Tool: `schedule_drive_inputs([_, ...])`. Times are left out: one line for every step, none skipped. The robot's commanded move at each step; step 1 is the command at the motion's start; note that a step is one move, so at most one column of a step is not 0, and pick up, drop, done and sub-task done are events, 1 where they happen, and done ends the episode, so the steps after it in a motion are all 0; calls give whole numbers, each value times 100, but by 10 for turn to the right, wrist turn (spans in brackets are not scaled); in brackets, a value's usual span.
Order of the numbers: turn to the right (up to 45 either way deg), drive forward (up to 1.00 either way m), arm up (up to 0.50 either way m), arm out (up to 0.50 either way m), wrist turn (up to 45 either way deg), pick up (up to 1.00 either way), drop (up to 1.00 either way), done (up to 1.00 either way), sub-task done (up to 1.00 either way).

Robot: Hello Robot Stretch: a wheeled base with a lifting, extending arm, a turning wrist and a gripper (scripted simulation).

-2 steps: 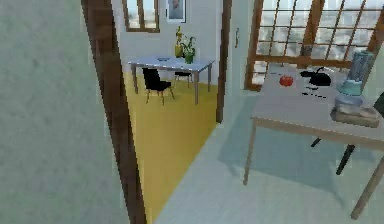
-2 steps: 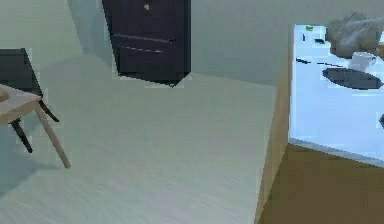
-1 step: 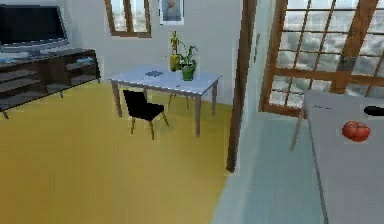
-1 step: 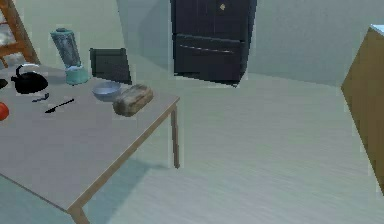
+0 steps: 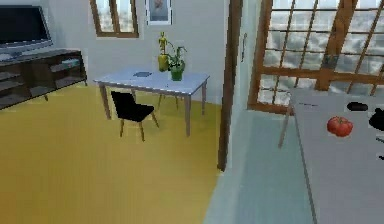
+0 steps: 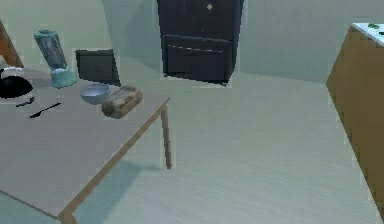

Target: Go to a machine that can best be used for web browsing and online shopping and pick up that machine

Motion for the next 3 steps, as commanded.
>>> schedule_drive_inputs([0, 5, 0, 0, 0, 0, 0, 0, 0])
schedule_drive_inputs([-450, 0, 0, 0, 0, 0, 0, 0, 0])
schedule_drive_inputs([-330, 0, 0, 0, 0, 0, 0, 0, 0])
